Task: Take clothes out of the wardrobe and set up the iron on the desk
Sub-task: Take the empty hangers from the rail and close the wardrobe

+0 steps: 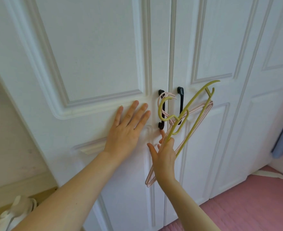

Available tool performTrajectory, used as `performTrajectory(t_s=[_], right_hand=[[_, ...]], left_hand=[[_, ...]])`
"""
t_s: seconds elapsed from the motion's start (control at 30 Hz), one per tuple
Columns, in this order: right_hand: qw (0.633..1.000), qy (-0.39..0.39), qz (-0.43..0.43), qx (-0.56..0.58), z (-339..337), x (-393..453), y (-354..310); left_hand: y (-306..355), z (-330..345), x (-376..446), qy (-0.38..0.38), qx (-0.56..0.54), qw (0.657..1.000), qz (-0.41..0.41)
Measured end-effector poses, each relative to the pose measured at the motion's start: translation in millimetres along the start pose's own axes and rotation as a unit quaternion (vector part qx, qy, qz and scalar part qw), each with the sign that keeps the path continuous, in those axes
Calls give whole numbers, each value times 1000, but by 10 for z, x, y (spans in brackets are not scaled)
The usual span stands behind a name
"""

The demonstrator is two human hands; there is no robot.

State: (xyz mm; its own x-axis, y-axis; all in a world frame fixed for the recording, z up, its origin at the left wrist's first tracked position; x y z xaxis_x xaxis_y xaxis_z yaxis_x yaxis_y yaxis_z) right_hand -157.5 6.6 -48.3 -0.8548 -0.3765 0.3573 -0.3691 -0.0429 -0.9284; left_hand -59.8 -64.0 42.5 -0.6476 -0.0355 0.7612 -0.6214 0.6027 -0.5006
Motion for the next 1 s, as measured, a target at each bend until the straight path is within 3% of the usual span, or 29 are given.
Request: performTrajectory(t_s=[0.13,0.27,0.33,0.4,0.47,0.53,0.67,0.8,1.0], right_hand=[[995,-5,72,70,-141,-123,-65],[1000,1,-5,12,-451,-373,-285],[1000,-6,5,16,-576,-528,-332],[999,-18,23,19,-686,-699,-346],[997,-35,57,30,-773,-893,-372],[999,-37,40,-2,-851,-1109,-425],[997,-39,-19,-56,-962,-1561,-559],[993,-68,-48,-84,-1002,-2071,-682],[979,-158,-64,-112,-958,-2939,-801]], left_hand=[[23,-156,8,-39,-47,998,3],[27,-375,21,-101,-108,989,-17],[41,-496,-4,-127,-201,968,-77],[66,-647,-80,-141,-359,904,-185],[122,-810,-201,-143,-514,793,-293],[196,-1030,-305,-141,-595,717,-336],[260,-1486,-542,-174,-683,607,-368],[169,-1879,-884,-186,-723,553,-369],[-150,-2390,-1523,-202,-742,530,-358]])
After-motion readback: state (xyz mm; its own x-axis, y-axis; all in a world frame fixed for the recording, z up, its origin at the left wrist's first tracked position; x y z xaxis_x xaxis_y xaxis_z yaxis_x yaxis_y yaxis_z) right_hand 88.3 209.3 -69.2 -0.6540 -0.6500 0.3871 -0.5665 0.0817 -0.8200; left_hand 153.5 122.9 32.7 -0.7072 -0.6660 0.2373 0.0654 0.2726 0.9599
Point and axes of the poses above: each hand's wrist, its own x-axis towards the middle knuckle, its own z-axis out of the palm, y = z × x, the point moved 5 cm from there along x, towards the middle knuckle, and after that the axes turned 12 degrees about y, right-handed, at the moved point
